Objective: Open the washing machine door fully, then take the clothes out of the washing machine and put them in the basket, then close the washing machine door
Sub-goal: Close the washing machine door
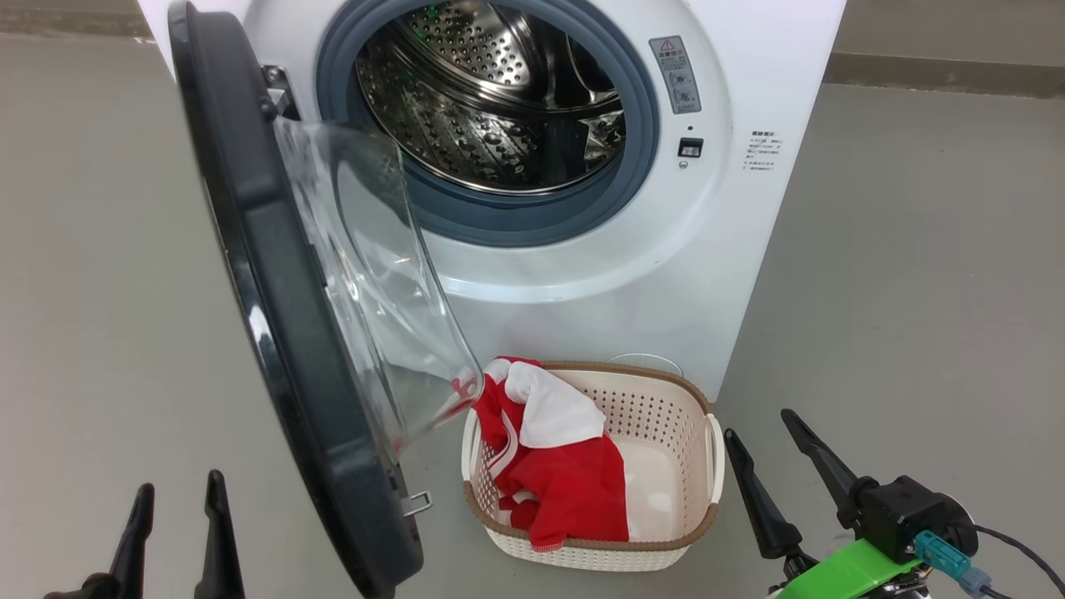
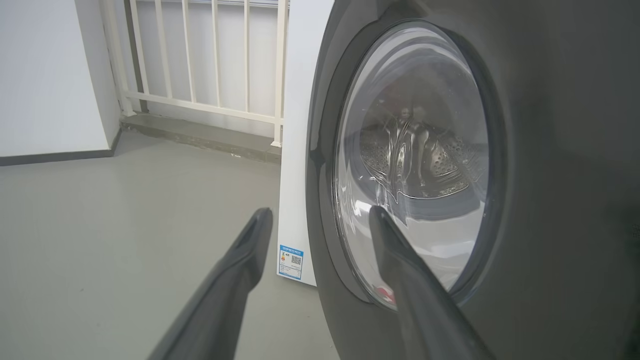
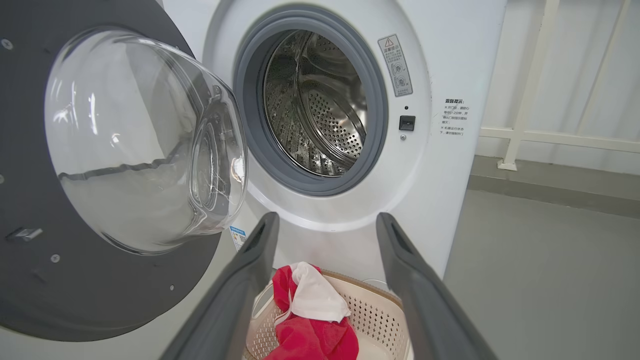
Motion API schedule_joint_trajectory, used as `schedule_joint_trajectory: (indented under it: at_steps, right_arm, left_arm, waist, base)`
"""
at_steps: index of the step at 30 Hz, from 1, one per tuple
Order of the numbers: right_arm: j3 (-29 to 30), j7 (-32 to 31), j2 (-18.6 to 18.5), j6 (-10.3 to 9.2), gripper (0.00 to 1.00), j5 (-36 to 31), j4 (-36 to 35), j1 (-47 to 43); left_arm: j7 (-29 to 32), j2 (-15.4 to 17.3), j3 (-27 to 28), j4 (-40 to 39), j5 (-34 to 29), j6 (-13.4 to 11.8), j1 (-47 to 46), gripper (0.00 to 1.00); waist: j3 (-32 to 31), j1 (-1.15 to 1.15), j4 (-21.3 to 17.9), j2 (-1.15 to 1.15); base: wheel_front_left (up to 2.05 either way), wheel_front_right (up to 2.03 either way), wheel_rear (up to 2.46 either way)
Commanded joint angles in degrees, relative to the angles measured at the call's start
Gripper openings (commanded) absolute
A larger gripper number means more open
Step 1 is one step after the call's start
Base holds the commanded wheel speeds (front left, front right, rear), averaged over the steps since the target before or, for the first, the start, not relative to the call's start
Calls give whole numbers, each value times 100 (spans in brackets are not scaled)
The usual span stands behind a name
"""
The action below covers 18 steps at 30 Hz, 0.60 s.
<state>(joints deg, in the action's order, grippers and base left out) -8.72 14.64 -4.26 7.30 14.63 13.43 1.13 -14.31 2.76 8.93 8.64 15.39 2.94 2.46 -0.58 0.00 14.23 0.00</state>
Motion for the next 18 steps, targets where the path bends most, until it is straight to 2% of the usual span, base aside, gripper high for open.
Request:
schedule_joint_trajectory:
  at_steps: [1, 16, 17, 18]
  right_arm:
    - [-137, 36, -32, 19, 100, 59, -117, 146]
    - [-140, 36, -29, 19, 100, 66, -107, 135]
    - [-140, 36, -29, 19, 100, 68, -105, 132]
    - [-142, 36, -28, 19, 100, 70, -104, 129]
  left_arm:
    - [-68, 51, 218, -108, -55, 39, -89, 100]
    - [-69, 14, 219, -9, -277, 107, -120, 100]
    - [-69, 14, 212, 8, -289, 118, -123, 96]
    - [-69, 14, 197, 37, -307, 130, -123, 46]
  waist:
    - [1, 0, -7, 0]
    - [-20, 0, 21, 0]
    - [-25, 0, 26, 0]
    - [-31, 0, 30, 0]
  base:
    - [0, 0, 0]
    - [0, 0, 0]
    - [0, 0, 0]
    - [0, 0, 0]
